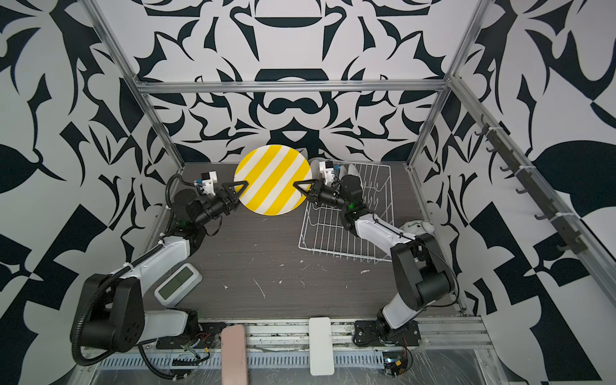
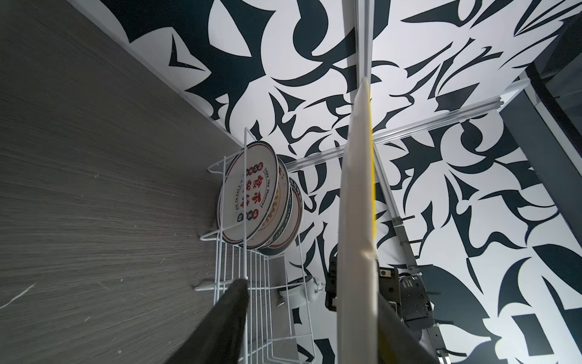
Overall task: Unload the plates from the dish rack
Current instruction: Place a plate at the top-left of the table.
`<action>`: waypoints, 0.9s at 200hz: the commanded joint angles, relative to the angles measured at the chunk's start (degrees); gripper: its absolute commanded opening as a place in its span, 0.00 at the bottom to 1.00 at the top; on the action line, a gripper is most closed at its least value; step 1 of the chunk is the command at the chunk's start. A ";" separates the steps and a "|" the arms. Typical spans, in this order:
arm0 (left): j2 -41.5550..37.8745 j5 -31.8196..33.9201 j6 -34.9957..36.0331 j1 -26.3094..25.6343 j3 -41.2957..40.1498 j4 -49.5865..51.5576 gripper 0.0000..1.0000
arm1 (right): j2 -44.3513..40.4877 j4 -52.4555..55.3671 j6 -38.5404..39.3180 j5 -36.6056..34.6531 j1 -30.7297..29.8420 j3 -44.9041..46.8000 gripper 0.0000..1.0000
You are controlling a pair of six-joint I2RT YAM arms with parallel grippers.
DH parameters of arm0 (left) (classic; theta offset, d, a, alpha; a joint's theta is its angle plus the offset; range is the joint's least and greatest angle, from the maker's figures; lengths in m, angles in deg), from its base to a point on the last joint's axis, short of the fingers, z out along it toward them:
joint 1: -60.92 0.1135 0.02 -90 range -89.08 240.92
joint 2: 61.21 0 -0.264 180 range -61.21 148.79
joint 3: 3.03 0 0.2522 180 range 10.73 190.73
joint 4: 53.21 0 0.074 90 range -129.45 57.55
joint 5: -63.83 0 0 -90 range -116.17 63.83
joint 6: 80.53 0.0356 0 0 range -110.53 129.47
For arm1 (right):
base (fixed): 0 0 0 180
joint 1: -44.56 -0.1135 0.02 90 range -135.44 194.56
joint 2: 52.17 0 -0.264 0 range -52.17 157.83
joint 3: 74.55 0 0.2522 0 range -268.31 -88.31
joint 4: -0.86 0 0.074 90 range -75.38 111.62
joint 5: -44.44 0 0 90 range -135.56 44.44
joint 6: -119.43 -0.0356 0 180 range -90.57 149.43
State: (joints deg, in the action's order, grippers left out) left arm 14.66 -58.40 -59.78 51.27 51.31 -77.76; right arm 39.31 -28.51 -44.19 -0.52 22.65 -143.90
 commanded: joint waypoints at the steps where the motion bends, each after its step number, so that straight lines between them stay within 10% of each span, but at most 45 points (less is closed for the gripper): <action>1: -1.01 -1.39 -0.62 0.17 0.03 -0.90 0.53 | -1.27 -8.02 -0.82 2.20 -0.54 -2.67 0.00; 135: -0.87 -1.17 -1.47 0.19 -0.69 -1.16 0.09 | -0.34 -10.17 -2.40 3.43 -0.75 -2.68 0.00; 180: -0.71 -1.07 -1.55 0.77 -1.12 -1.79 0.00 | -0.28 -10.19 -2.58 4.06 -0.76 -2.69 0.42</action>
State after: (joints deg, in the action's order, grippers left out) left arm 14.60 -59.62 -62.53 51.34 51.11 -79.02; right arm 41.30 -31.11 -46.47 1.58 22.34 -144.04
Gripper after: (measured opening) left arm 0.088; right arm 0.390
